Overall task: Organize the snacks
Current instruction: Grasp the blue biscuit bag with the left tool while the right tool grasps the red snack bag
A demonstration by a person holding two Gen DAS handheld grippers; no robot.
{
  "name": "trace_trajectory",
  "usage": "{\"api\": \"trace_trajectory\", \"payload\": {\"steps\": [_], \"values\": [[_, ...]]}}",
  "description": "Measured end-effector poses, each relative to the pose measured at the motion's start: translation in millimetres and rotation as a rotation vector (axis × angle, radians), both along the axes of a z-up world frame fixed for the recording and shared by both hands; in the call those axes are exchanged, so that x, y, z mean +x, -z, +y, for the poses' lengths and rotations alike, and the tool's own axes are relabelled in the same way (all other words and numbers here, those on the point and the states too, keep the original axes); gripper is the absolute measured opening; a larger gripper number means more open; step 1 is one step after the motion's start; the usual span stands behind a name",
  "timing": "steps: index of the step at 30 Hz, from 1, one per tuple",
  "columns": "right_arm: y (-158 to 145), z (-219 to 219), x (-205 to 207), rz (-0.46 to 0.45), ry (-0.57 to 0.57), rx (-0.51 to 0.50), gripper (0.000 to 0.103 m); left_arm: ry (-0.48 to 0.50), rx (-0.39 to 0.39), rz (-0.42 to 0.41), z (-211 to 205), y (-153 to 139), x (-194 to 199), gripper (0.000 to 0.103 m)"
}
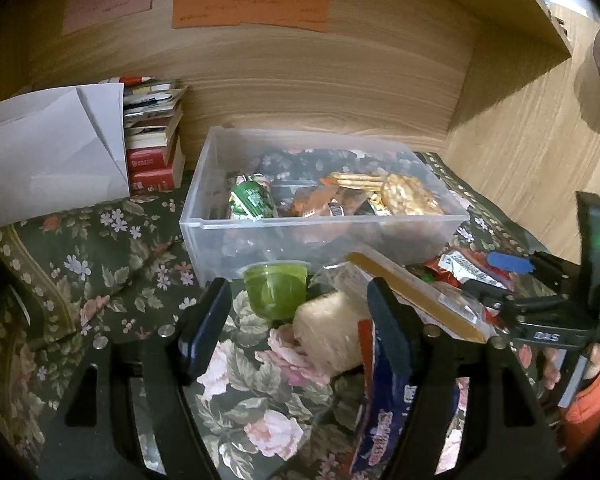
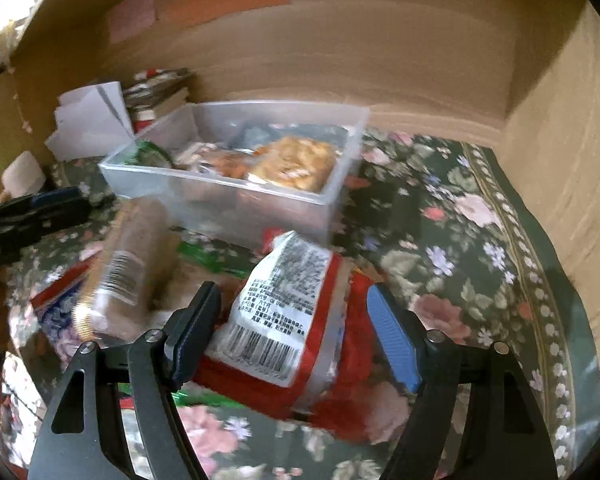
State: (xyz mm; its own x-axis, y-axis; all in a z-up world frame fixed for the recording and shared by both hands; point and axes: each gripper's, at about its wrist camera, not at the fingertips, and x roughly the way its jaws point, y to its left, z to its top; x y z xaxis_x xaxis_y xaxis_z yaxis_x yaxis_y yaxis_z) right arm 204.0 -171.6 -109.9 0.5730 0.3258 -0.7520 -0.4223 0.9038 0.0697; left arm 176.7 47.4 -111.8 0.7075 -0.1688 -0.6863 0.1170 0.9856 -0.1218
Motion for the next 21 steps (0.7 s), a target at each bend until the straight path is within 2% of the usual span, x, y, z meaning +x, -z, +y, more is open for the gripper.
{"api": "trace_trajectory", "payload": {"steps": [3, 7, 8, 10, 11, 14, 21], "values": [[12, -1, 1, -0.006, 0.015, -0.071, 0.075, -0.008, 0.009, 0.000, 1, 2, -5, 0.072], [15, -6, 3, 0.013, 0.013, -0.066, 0.072, -0.018, 0.002, 0.014, 3, 5, -10, 0.073], [16, -7, 5, 0.016, 0.015, -0.067, 0.066, -0.019, -0.002, 0.018, 4, 5, -11, 0.073], [15, -12, 7, 0.024, 0.021, -0.039, 0.065, -0.019, -0.012, 0.024, 4, 6, -15, 0.073], [15, -13, 7, 0.019, 0.028, -0.036, 0.062, -0.018, -0.017, 0.028, 4, 6, -17, 0.073], [10, -18, 1, -0.009, 0.055, -0.027, 0.062, -0.007, -0.019, 0.034, 0, 7, -25, 0.074], [-13, -31, -22, -0.071, 0.087, 0.025, 0.062, 0.032, -0.011, 0.049, -27, 14, -39, 0.087]]}}
